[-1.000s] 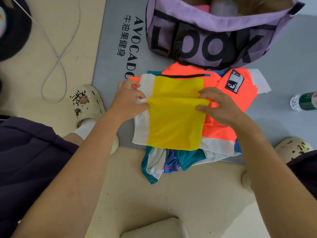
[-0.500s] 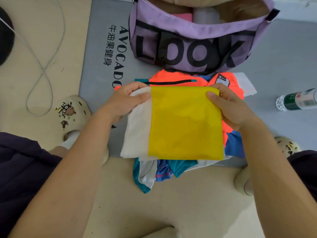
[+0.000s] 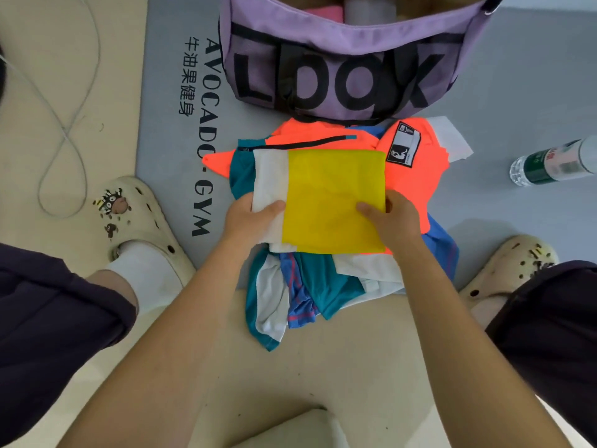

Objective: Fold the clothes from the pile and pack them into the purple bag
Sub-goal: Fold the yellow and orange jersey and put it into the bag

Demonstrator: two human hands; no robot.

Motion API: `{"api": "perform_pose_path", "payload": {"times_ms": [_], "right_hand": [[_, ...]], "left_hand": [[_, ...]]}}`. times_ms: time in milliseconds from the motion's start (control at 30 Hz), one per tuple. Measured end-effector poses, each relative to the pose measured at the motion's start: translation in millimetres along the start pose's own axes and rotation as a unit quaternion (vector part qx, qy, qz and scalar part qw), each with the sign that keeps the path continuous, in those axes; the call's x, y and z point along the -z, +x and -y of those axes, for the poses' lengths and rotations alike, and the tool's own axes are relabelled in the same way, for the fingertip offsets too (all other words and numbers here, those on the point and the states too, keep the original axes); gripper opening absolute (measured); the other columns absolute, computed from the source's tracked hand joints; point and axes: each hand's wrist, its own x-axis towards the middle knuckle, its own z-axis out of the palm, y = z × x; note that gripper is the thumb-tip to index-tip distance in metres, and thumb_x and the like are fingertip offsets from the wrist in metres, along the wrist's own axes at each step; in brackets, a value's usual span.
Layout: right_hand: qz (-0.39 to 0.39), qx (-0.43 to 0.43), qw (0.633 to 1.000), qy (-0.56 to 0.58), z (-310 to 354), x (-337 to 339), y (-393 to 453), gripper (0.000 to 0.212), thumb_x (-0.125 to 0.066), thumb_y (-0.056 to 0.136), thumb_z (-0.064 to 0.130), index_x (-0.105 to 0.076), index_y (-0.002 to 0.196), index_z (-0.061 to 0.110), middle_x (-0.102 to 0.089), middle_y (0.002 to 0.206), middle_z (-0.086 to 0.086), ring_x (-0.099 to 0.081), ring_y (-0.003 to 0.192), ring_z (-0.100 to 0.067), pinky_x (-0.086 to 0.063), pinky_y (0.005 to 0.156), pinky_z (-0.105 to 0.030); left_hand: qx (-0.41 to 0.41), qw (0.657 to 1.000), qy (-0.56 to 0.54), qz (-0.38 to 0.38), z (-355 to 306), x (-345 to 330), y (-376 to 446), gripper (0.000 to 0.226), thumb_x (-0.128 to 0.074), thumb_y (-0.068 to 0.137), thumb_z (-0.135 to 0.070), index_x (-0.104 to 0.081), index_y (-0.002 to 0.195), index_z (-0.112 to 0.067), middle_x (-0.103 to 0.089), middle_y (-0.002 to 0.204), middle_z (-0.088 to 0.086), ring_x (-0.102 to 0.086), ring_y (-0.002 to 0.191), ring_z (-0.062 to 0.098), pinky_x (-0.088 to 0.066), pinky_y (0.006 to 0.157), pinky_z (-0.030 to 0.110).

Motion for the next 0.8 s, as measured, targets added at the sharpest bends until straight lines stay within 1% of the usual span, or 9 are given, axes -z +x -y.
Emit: {"api": "perform_pose_path", "payload": {"times_ms": [67, 133, 267, 333, 433, 500, 600, 700, 800], "right_hand": [[-0.035, -0.007, 0.999, 0.037, -5.0, 1.4, -10.1, 0.028, -0.067, 0.090, 0.023, -0.059, 0.114, 0.010, -0.060, 0.098, -0.004, -0.052, 0.085, -0.020, -0.040, 0.065, -0.031], [-0.077, -0.024, 0.996, 0.035, -9.3, -1.5, -21.4, 0.035, -0.069, 0.088, 0.021, -0.054, 0.118, 0.011, -0.059, 0.101, -0.003, -0.053, 0.089, -0.022, -0.043, 0.074, -0.034], [-0.175, -0.073, 0.982, 0.020, -16.9, -19.8, -47.3, 0.040, -0.075, 0.080, 0.027, -0.046, 0.102, 0.012, -0.053, 0.095, -0.007, -0.049, 0.085, -0.025, -0.038, 0.067, -0.034], [-0.202, -0.114, 0.971, 0.054, -20.7, -27.6, -60.8, 0.039, -0.076, 0.079, 0.031, -0.044, 0.091, 0.013, -0.049, 0.084, -0.001, -0.048, 0.077, -0.024, -0.033, 0.060, -0.032], [-0.153, -0.210, 0.955, 0.143, -27.4, -36.8, -73.1, 0.035, -0.071, 0.084, 0.041, -0.054, 0.077, 0.010, -0.062, 0.074, -0.005, -0.058, 0.066, -0.023, -0.044, 0.061, -0.032], [-0.076, -0.256, 0.929, 0.256, -25.8, -44.0, -78.6, 0.037, -0.069, 0.087, 0.042, -0.063, 0.072, 0.008, -0.070, 0.067, -0.007, -0.063, 0.051, -0.019, -0.049, 0.051, -0.028], [-0.011, -0.269, 0.902, 0.337, -19.1, -54.3, -81.6, 0.034, -0.072, 0.084, 0.043, -0.071, 0.078, 0.009, -0.074, 0.068, -0.002, -0.068, 0.051, -0.016, -0.050, 0.044, -0.022], [-0.011, -0.281, 0.880, 0.384, -15.7, -58.2, -80.8, 0.025, -0.074, 0.085, 0.035, -0.069, 0.081, 0.010, -0.074, 0.074, -0.004, -0.067, 0.053, -0.014, -0.051, 0.048, -0.022], [-0.027, -0.270, 0.873, 0.406, -20.8, -52.2, -79.4, 0.016, -0.073, 0.087, 0.021, -0.064, 0.081, 0.009, -0.071, 0.074, -0.007, -0.065, 0.054, -0.012, -0.050, 0.050, -0.023]], "left_hand": [[-0.028, 0.998, 0.017, -0.044, 4.0, -2.8, -7.0, 0.012, -0.073, 0.084, -0.025, -0.063, 0.089, -0.023, -0.067, 0.092, -0.002, -0.063, 0.085, 0.015, -0.053, 0.074, 0.033], [-0.040, 0.992, 0.071, -0.101, 12.0, -6.1, -16.6, 0.019, -0.073, 0.082, -0.024, -0.059, 0.095, -0.020, -0.063, 0.088, -0.003, -0.060, 0.080, 0.015, -0.050, 0.068, 0.030], [0.057, 0.974, 0.019, -0.220, 24.2, -20.0, -52.3, 0.034, -0.078, 0.078, -0.034, -0.049, 0.088, -0.019, -0.054, 0.078, -0.007, -0.055, 0.068, 0.014, -0.037, 0.052, 0.024], [0.154, 0.968, -0.058, -0.190, 25.4, -35.9, -66.6, 0.031, -0.076, 0.081, -0.039, -0.056, 0.076, -0.016, -0.060, 0.072, -0.001, -0.058, 0.061, 0.016, -0.044, 0.053, 0.025], [0.272, 0.923, -0.246, -0.111, 16.3, -53.9, -81.0, 0.033, -0.072, 0.085, -0.043, -0.064, 0.079, -0.011, -0.066, 0.072, 0.001, -0.060, 0.054, 0.012, -0.043, 0.045, 0.022], [0.282, 0.899, -0.328, -0.068, 13.3, -58.3, -82.5, 0.040, -0.069, 0.086, -0.048, -0.067, 0.095, -0.009, -0.072, 0.090, 0.002, -0.069, 0.072, 0.014, -0.049, 0.054, 0.023], [0.265, 0.896, -0.353, -0.036, 12.1, -56.7, -80.1, 0.053, -0.062, 0.089, -0.053, -0.062, 0.112, -0.006, -0.070, 0.109, 0.005, -0.069, 0.085, 0.017, -0.052, 0.070, 0.027], [0.266, 0.897, -0.352, -0.018, 13.9, -55.7, -76.4, 0.051, -0.063, 0.089, -0.051, -0.060, 0.113, -0.006, -0.068, 0.113, 0.008, -0.068, 0.088, 0.018, -0.054, 0.073, 0.027], [0.261, 0.890, -0.373, -0.019, 19.1, -56.0, -72.8, 0.032, -0.065, 0.093, -0.033, -0.062, 0.110, -0.006, -0.067, 0.117, 0.011, -0.067, 0.090, 0.019, -0.054, 0.073, 0.027]]}}
